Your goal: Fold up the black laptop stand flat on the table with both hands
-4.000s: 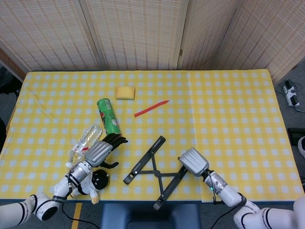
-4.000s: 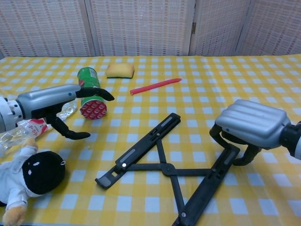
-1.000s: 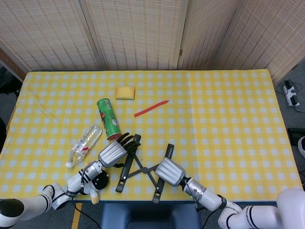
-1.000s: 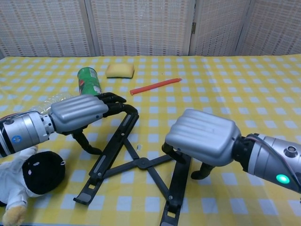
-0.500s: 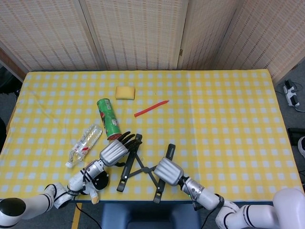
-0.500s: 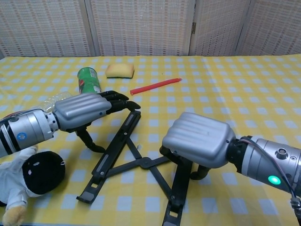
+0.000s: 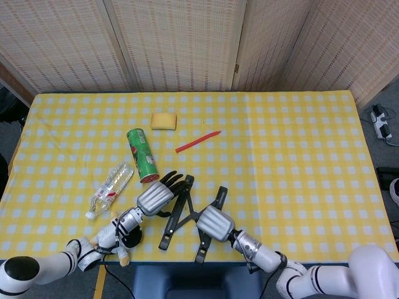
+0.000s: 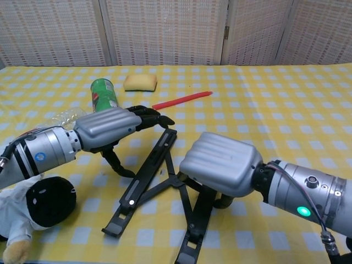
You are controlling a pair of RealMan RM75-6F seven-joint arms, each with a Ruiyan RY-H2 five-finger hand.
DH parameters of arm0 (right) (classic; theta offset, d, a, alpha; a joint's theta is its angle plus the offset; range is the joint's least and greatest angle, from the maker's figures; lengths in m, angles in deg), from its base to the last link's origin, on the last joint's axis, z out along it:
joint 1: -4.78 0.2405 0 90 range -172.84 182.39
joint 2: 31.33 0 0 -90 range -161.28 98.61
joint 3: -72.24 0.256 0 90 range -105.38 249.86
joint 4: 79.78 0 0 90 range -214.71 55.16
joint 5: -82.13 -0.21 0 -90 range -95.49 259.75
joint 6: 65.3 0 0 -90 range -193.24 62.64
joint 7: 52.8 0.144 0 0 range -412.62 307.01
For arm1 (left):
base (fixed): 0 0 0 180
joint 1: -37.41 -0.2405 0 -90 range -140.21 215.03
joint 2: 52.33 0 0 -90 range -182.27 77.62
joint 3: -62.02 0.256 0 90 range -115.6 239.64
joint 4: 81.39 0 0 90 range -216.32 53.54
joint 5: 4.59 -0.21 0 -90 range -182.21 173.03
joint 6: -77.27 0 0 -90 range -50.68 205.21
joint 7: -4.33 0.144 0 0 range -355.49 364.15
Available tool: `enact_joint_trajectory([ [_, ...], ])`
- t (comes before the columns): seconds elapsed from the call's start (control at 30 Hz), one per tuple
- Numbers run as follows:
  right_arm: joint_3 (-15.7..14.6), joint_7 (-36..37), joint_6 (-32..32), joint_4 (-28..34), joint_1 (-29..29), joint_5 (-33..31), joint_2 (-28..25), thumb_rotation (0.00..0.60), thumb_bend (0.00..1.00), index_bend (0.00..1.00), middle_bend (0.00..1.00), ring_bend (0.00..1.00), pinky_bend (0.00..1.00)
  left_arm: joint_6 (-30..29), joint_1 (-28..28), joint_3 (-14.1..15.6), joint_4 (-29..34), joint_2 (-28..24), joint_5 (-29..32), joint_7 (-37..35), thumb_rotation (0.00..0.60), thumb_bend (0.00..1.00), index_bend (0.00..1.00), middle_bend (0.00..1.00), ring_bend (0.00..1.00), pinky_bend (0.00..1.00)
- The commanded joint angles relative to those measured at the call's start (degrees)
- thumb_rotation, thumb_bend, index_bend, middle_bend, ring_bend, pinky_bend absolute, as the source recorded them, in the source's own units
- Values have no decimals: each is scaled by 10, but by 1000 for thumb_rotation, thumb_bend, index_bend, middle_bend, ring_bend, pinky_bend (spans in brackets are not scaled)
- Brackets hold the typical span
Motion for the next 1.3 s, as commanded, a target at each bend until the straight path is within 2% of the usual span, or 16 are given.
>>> enact_joint_trajectory([
  [0.03,3,1,0,-4,3,1,5,600,111,671,889,937,966,1,0,-1,8,-1,3,-6,600,122,107,171,31,0],
  [0.57,18,-6,-3,-13,15,0,24,600,110,667,889,935,965,12,6,-4,52,-7,12,-12,600,123,96,165,21,0],
  [0.63,16,2,-9,0,15,7,15,600,110,642,885,936,965,8,2,-7,55,-13,16,-9,600,123,90,161,17,0],
  [0.7,12,16,-19,21,15,20,-2,600,110,560,840,906,951,-1,-4,-11,61,-23,22,-12,600,123,87,158,14,0],
  [0.8,8,44,-21,63,21,37,-37,600,109,425,721,796,896,-14,-12,-18,72,-41,30,-17,600,122,86,156,13,0],
  [0.87,7,58,-10,89,29,41,-60,600,109,325,616,703,827,-18,-17,-22,80,-52,36,-19,600,123,85,156,13,0],
  [0.93,12,56,13,111,39,32,-84,600,109,208,486,591,704,-21,-21,-26,89,-65,42,-20,600,122,85,155,12,0],
  [1.0,17,46,50,130,53,9,-104,600,109,63,323,444,516,-23,-25,-28,98,-77,48,-22,600,123,85,154,11,0],
  [1.03,19,41,67,136,59,-3,-110,600,109,21,250,379,438,-24,-27,-29,102,-81,50,-23,600,123,84,152,10,0],
  [1.1,23,26,107,146,74,-33,-121,600,109,0,126,265,308,-26,-31,-30,108,-89,53,-23,600,123,84,151,8,0],
  [1.17,26,7,136,149,87,-58,-125,600,108,0,46,166,199,-26,-34,-30,111,-95,55,-23,600,123,83,149,6,0],
  [1.3,30,-31,174,136,113,-101,-115,600,108,0,0,73,94,-24,-40,-29,118,-104,60,-28,600,122,80,145,1,0],
])
